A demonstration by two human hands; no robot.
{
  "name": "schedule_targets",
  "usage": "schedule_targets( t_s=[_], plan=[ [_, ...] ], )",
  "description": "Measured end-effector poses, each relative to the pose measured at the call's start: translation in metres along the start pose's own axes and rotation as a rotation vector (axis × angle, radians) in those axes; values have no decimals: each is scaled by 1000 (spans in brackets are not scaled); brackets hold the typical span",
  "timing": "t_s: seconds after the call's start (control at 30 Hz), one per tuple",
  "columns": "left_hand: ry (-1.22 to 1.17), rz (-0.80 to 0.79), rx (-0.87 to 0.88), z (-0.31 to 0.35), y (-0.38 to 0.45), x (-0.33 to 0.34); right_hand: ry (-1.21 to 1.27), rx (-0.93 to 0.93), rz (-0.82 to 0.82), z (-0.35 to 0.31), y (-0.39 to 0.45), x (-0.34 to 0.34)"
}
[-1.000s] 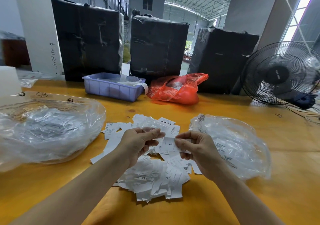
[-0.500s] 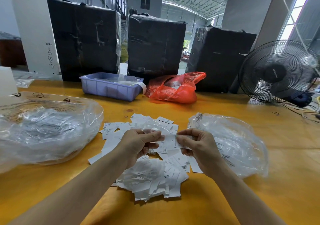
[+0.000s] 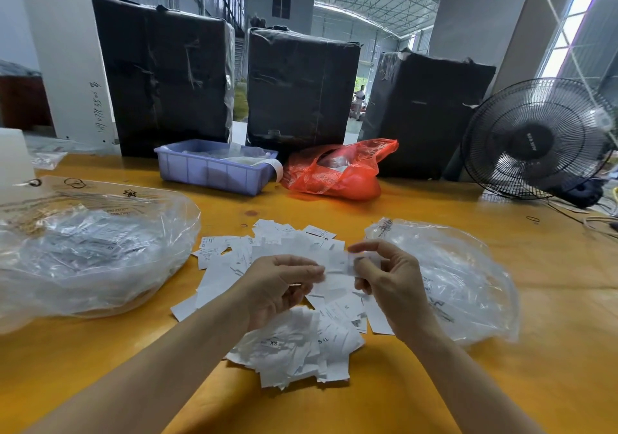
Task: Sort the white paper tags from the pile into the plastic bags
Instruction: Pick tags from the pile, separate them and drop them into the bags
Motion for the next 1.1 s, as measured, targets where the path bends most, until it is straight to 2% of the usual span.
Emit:
schedule_targets(
  t_s=[0.1, 0.2, 0.3, 0.43, 0.53, 0.63, 0.7, 0.8, 0.87, 1.1],
  plan=[
    [-170, 42, 0, 1, 1, 0, -174, -63, 34, -9, -1, 2],
    [-245, 24, 33, 3, 1, 6, -236, -10, -124, -4, -6, 24],
    [-172, -7, 45, 0, -1, 10, -121, 67, -193, 5, -9, 31],
    [-68, -22, 61, -1, -3, 10, -13, 119, -176, 10, -5, 26],
    [113, -105, 91, 8, -6, 15, -234, -41, -109, -3, -5, 22],
    [458, -99, 250, 31, -6, 11, -590, -252, -93, -15, -11, 29],
    [588, -108, 324, 40, -6, 10, -658, -348, -119, -20, -18, 36],
    [635, -149, 348, 38, -6, 13, -646, -390, -132, -25, -22, 41],
    [634, -118, 337, 36, -5, 10, -597, -352, -121, -24, -19, 38],
    [338, -54, 194, 22, -1, -1, -154, -147, 100, -20, -6, -7]
  ],
)
Point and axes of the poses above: each hand's wrist, its own y-axis towards the middle knuckle, its own x-axis out of the palm, z = x × y, the point moved 10 cm from there along y, towards the middle knuckle, and after that the axes turned 10 degrees about x, right-handed, at the moved point
